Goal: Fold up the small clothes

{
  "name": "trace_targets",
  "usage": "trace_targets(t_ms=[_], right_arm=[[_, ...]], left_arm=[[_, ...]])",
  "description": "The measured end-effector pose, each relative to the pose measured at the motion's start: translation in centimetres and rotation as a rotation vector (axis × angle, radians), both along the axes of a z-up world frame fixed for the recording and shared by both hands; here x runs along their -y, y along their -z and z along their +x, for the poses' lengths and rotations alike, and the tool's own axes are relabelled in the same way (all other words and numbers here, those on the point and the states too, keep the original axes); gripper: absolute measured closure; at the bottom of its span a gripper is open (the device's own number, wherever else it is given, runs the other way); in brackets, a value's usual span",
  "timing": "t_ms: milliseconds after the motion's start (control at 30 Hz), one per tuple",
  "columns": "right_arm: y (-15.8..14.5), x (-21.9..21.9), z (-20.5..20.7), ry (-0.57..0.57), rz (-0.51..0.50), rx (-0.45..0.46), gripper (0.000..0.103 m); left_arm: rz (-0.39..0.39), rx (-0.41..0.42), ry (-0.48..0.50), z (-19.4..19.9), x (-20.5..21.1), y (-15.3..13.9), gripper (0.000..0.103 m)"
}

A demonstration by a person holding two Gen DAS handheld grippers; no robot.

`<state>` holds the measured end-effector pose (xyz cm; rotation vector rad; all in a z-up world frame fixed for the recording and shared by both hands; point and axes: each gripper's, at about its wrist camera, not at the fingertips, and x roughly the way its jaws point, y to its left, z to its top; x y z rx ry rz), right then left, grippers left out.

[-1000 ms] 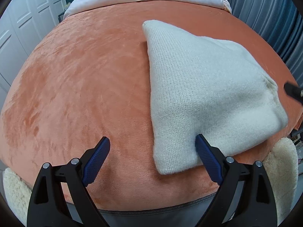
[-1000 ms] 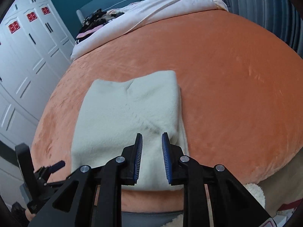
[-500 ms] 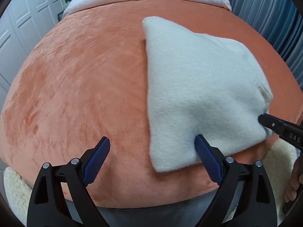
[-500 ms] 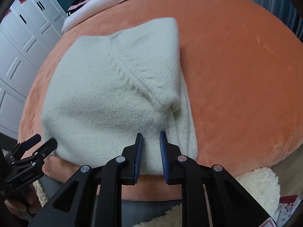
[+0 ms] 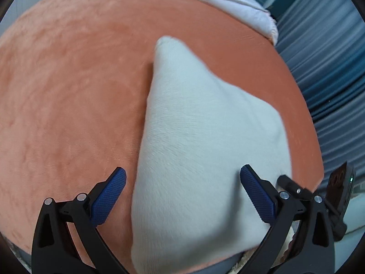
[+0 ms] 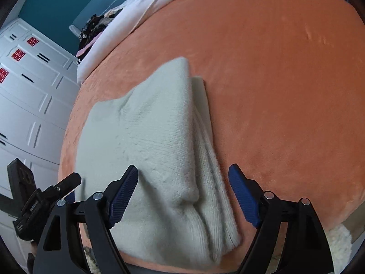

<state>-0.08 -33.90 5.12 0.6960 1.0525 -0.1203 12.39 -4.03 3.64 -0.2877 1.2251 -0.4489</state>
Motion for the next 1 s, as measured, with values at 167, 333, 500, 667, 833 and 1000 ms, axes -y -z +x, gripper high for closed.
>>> trace_targets(t_ms=[167, 333, 500, 667, 833, 1000], right_arm=[[2.9, -0.6, 0.5, 0.015, 0.087, 0.032, 0.005], [2.4, -2.1, 1.7, -0.004, 0.09, 0.047, 0.036], [-4.0, -4.2, 2.4, -0.056, 0.014, 0.163, 0.068], [-13.3, -9.1, 3.7, -0.143, -0.096, 0.367, 0.068], [-16.6, -12.3, 6.4, -0.17, -0.017, 0.49, 0.062], [-6.2, -14.5, 10.6, -0.142, -0.067, 0.267, 0.046]], left_arm=[[-0.165, -0.119, -0.053, 0.9, -0.5, 3.5, 0.005], [-0.137, -0.077, -0.052, 0.4, 0.5, 2.0, 0.022], [-0.173, 0.006, -0.027, 0.6, -0.6, -3.3, 0.046], [-0.245, 0.188, -0.044, 1.1, -5.2, -12.0, 0.046], [-0.174, 0.331, -0.05, 2.5, -9.4, -17.6, 0.034], [0.006, 0.204, -0.113, 6.5, -12.1, -8.6, 0.03]])
